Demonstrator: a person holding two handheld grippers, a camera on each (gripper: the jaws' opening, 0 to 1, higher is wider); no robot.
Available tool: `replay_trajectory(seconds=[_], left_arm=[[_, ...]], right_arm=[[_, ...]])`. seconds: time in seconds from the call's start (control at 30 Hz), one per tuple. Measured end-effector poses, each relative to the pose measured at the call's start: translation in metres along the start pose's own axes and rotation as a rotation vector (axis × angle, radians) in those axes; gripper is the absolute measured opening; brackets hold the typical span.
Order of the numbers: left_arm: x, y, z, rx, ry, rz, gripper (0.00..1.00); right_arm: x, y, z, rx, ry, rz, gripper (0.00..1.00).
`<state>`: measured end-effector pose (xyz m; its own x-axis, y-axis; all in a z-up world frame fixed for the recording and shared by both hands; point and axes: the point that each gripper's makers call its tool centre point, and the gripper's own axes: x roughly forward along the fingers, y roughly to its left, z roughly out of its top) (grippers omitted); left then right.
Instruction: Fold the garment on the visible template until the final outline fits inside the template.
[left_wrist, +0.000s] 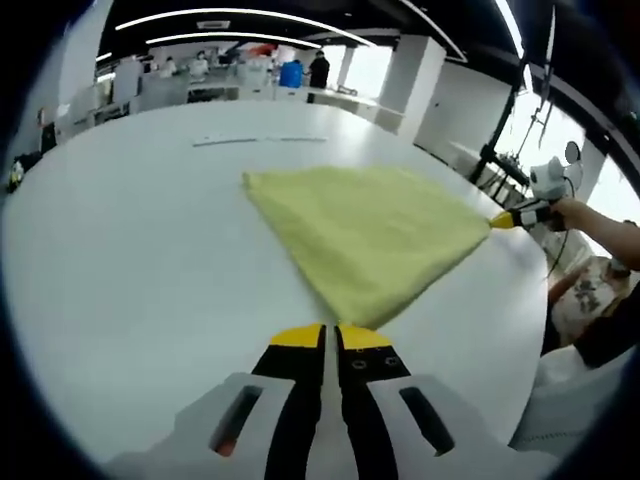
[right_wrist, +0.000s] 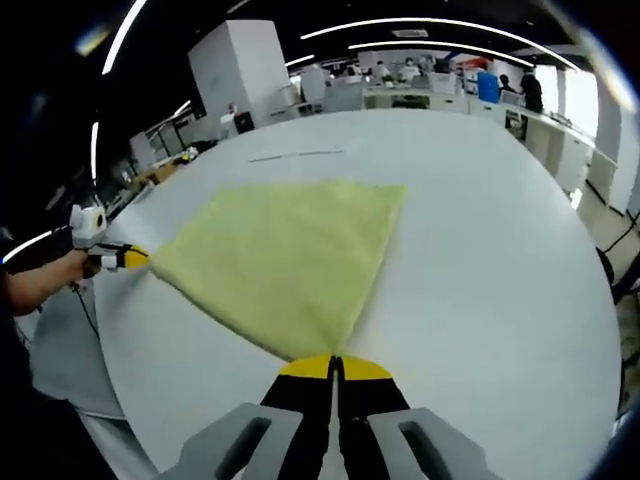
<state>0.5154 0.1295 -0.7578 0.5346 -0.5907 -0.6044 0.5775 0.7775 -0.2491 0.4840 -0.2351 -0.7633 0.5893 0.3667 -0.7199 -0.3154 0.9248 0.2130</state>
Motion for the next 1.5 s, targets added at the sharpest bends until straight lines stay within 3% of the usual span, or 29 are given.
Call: replay_trajectory(seconds=[0.07,0.27,0.77,1.23,1.5], left_arm=[[0.000,-0.002,-0.002,0.011,0.014,-0.009,0.13],[0.001,-0.011,-0.002,-0.040,0.013,-0.073,0.18],[0.010,-0.008,-0.001,-0.080,0.012,-0.087,0.00],[0.004,-0.012,-0.005,-0.067,0.007,-0.049,0.00],[-0.001,-0.017,-0.017,-0.038,0.029,-0.043,0.00]], right_arm=[[0.001,0.000,0.000,0.005,0.002,-0.002,0.00],[0.001,0.000,-0.002,0.011,0.011,-0.001,0.00],[0.001,0.001,-0.002,0.003,0.018,0.001,0.00],[-0.008,0.006,-0.012,-0.020,0.044,0.000,0.00],[-0.012,0.009,-0.020,-0.021,0.059,-0.006,0.00]])
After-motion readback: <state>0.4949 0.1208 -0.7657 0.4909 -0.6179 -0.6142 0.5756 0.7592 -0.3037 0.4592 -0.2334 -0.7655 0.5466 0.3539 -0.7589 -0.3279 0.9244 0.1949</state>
